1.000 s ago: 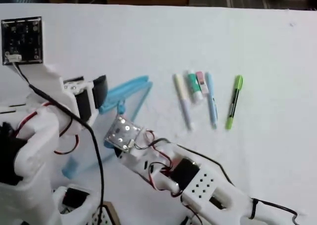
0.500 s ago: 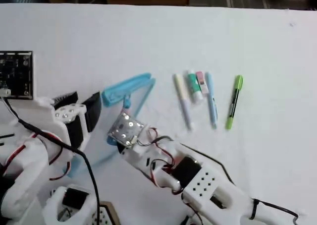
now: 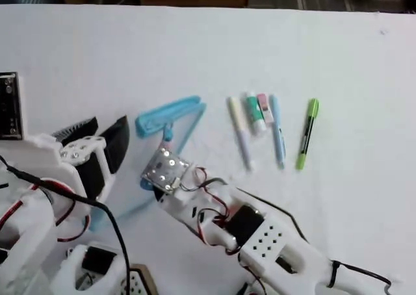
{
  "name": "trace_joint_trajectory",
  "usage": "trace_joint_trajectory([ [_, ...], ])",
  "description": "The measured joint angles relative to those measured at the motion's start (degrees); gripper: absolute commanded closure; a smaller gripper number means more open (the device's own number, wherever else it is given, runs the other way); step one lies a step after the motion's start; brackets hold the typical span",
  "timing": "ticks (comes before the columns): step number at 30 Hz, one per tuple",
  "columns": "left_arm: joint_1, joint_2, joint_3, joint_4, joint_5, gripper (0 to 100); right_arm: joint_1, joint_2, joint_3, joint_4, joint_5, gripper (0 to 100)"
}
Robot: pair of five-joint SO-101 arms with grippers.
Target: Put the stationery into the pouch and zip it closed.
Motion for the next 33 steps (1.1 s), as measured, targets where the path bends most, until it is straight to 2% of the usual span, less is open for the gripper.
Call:
trace_joint_trajectory([
  [8,3.7,6.7,-6.4,0.0,0.9,82,0.0,0.0,0.0,0.0,0.0,98.2],
  [21,4.4,6.8,3.3,0.0,-0.6,83,0.0,0.0,0.0,0.0,0.0,98.2],
  [26,2.1,4.0,6.4,-0.4,-1.1,87,0.0,0.0,0.0,0.0,0.0,98.2],
  [33,1.5,3.6,9.5,-0.4,-1.1,87,-0.1,0.0,0.0,0.0,0.0,98.2],
])
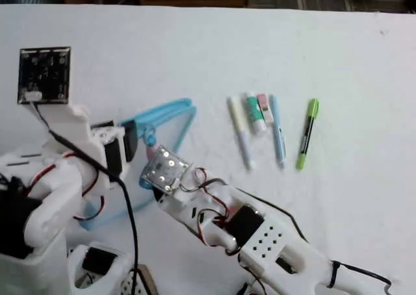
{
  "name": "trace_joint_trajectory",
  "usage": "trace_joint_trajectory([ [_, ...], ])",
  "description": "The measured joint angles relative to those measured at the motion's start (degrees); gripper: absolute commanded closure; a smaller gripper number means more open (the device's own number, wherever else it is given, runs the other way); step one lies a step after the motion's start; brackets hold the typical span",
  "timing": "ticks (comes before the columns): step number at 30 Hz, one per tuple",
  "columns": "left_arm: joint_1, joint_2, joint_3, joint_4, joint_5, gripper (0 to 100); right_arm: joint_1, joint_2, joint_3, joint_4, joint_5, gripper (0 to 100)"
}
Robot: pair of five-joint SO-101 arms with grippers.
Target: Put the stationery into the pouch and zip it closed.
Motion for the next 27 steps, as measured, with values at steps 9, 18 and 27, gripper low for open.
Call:
trace_joint_trajectory([
  [9,-1.8,-0.2,2.1,-0.4,-5.7,98,4.7,-0.1,0.0,0.0,2.5,98.2],
  [18,-4.1,-0.2,2.4,-0.4,-8.3,98,23.0,-0.4,-0.2,-2.0,12.3,98.2],
  [27,-4.0,-0.2,2.4,-0.4,-9.6,98,40.5,-0.2,-0.7,-4.8,13.5,98.2],
])
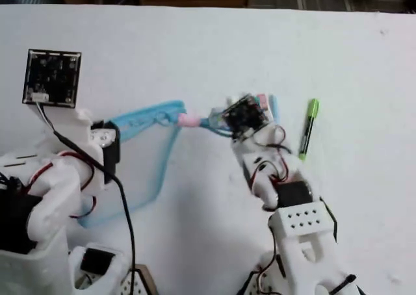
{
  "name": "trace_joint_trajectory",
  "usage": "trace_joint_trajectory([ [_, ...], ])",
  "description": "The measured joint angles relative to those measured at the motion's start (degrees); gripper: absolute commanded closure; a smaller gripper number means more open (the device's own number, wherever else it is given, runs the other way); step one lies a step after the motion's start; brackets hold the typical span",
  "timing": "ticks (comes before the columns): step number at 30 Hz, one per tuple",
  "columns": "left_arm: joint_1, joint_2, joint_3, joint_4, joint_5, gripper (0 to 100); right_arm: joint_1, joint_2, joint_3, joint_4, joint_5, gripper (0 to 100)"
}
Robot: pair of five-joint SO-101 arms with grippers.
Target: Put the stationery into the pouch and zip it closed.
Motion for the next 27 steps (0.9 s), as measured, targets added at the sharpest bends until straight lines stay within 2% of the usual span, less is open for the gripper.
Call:
trace_joint_trajectory([
  [11,0.0,-7.8,5.5,0.0,-2.5,98,12.8,0.1,-1.8,0.1,0.1,98.2],
  [19,0.0,-13.3,9.0,-0.2,-6.8,98,14.5,0.1,-5.1,2.4,0.4,98.1],
  [24,-2.5,-15.2,11.4,-0.3,-9.9,98,14.2,-1.9,-6.9,8.5,0.4,98.1],
  [27,-5.0,-15.6,12.7,-1.4,-12.2,98,10.9,-6.3,-6.9,14.6,0.5,96.1],
])
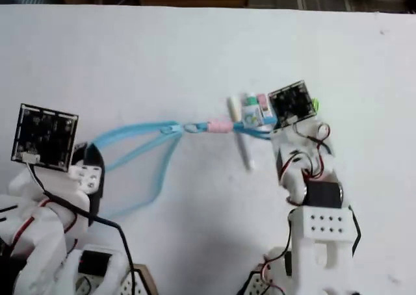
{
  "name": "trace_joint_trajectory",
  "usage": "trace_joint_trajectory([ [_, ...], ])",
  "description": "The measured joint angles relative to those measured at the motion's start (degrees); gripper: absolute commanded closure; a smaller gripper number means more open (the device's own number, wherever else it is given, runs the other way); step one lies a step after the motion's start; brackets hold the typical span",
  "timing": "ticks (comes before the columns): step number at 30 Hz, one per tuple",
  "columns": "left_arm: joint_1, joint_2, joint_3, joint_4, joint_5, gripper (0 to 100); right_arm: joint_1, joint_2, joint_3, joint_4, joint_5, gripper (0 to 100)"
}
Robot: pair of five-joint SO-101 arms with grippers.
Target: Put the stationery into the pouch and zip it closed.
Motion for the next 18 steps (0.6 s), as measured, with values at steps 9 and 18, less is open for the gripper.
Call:
trace_joint_trajectory([
  [9,-2.6,-0.2,2.3,-2.9,-0.6,98,-23.2,-15.3,-0.1,18.7,0.0,63.6],
  [18,-2.6,-0.2,2.3,-3.0,-0.6,98,-33.8,-15.3,-24.6,36.5,-13.6,70.5],
])
